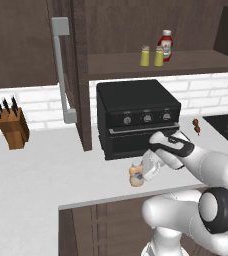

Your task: Put the shaker and condiment bottle from the counter next to their counterparts in the cabinet.

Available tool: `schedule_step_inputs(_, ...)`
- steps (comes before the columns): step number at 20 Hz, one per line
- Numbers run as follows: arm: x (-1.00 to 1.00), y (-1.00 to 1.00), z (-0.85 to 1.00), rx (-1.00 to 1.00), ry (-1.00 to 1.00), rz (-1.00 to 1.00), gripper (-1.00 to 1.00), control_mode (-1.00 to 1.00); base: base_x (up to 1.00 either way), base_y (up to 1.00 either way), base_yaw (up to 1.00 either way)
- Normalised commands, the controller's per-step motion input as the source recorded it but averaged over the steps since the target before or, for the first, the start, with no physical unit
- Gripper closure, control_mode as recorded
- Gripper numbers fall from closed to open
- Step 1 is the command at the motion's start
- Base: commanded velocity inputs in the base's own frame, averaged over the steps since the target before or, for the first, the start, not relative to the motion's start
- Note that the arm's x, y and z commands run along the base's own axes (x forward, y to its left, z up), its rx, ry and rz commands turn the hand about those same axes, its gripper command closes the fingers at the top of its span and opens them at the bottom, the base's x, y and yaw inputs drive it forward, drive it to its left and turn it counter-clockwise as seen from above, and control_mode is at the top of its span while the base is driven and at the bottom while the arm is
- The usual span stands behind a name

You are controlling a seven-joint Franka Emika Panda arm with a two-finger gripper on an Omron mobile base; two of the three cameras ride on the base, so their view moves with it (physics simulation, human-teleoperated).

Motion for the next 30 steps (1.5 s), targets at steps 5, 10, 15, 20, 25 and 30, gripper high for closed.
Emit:
schedule_step_inputs(5,0.01,0.18,-0.33,0.0,0.0,0.0,1.0,-1.0,0.0,0.0,0.0)
schedule_step_inputs(10,0.03,0.08,-0.15,0.02,0.0,0.0,1.0,-1.0,0.0,0.0,0.0)
schedule_step_inputs(15,0.0,0.0,0.0,0.01,0.0,0.0,1.0,-1.0,0.0,0.0,0.0)
schedule_step_inputs(20,-0.06,0.0,0.28,0.0,0.0,0.0,1.0,-1.0,0.0,0.0,0.0)
schedule_step_inputs(25,-0.12,0.0,0.51,0.0,0.0,0.0,1.0,-1.0,0.0,0.0,0.0)
schedule_step_inputs(30,-0.13,0.0,0.49,0.0,0.0,0.0,1.0,-1.0,0.0,0.0,0.0)
